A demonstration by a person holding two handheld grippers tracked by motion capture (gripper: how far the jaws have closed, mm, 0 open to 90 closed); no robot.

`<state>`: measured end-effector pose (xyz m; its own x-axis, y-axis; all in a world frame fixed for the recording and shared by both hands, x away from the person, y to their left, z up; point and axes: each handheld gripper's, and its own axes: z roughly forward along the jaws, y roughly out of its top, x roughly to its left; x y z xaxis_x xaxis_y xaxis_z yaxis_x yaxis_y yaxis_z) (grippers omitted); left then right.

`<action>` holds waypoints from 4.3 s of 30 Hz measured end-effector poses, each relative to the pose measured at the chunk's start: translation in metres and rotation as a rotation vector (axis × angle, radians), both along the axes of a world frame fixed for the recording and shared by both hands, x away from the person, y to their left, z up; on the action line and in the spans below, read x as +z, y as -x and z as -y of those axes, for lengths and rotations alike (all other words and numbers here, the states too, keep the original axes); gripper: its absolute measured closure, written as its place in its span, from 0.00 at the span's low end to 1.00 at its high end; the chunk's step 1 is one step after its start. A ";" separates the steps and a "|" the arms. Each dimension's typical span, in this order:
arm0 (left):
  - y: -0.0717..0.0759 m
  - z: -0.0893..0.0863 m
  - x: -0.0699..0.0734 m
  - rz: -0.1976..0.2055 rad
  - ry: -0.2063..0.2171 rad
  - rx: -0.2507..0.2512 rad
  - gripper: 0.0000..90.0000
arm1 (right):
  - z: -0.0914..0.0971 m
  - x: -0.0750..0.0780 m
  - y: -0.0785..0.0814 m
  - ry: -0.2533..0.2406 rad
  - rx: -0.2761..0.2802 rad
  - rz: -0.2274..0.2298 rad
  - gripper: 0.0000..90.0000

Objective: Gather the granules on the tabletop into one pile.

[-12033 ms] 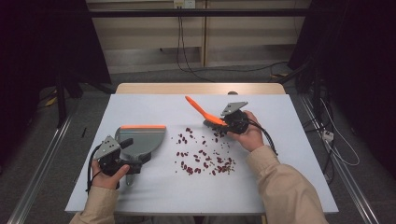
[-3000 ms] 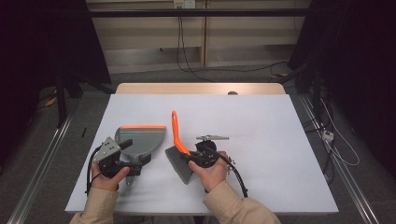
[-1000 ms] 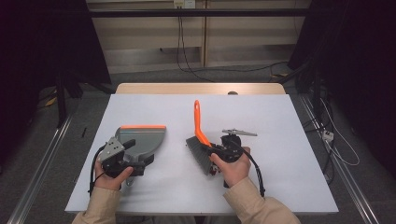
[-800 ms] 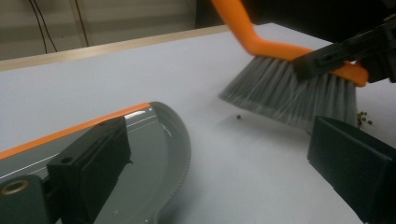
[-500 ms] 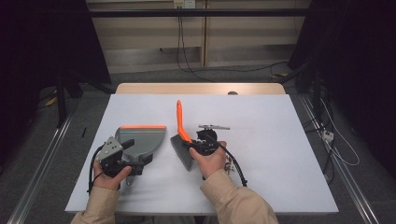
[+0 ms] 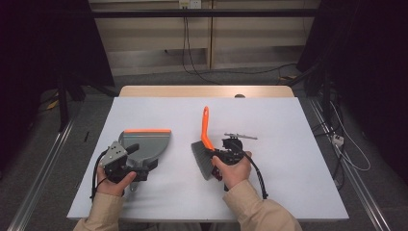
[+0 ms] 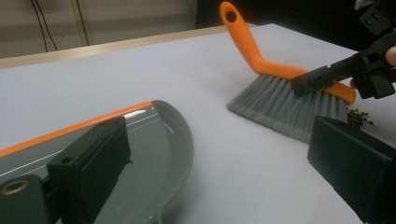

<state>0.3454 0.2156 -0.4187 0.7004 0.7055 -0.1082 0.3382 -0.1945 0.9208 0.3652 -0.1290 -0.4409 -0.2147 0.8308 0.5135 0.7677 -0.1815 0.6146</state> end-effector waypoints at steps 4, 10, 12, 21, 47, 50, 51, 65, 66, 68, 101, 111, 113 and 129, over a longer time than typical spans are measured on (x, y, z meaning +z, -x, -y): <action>0.000 0.001 0.000 0.001 0.001 0.001 0.06 | 0.012 0.001 0.005 0.003 -0.015 -0.010 0.79; 0.001 0.003 0.001 0.002 -0.006 -0.004 0.06 | 0.024 0.002 0.011 0.014 -0.029 -0.003 0.79; 0.001 0.003 0.001 0.004 -0.006 -0.004 0.06 | 0.026 0.003 0.013 0.021 -0.027 0.000 0.79; 0.001 0.003 0.001 0.006 -0.007 -0.004 0.06 | 0.032 0.004 0.015 0.002 -0.033 0.003 0.79; 0.000 0.004 0.001 0.003 -0.009 -0.003 0.06 | 0.080 0.030 0.015 0.256 -0.029 0.172 0.79; 0.000 0.005 0.001 0.004 -0.008 -0.006 0.06 | 0.085 0.028 0.016 0.316 -0.043 0.184 0.79; 0.000 0.006 0.001 0.004 -0.010 -0.008 0.06 | 0.086 0.027 0.017 0.344 -0.045 0.190 0.79; 0.001 0.005 0.002 0.006 -0.009 -0.008 0.06 | 0.050 0.017 0.025 0.539 0.032 0.264 0.79; 0.001 0.005 0.002 0.006 -0.010 -0.008 0.06 | 0.048 0.017 0.026 0.543 0.039 0.268 0.79; 0.001 0.006 0.002 0.006 -0.008 -0.008 0.06 | 0.044 0.017 0.027 0.549 0.045 0.271 0.79; 0.001 0.004 0.002 0.009 -0.008 -0.006 0.06 | 0.035 0.031 0.017 0.466 0.141 0.345 0.79; 0.000 0.001 0.003 0.004 0.004 0.008 0.06 | 0.056 0.021 -0.036 0.423 0.417 0.478 0.79; -0.001 0.000 0.002 0.000 0.004 0.009 0.06 | 0.052 0.018 -0.044 0.448 0.493 0.513 0.79; -0.003 -0.006 -0.002 -0.019 0.008 0.011 0.06 | 0.039 0.008 -0.066 0.447 0.911 0.648 0.79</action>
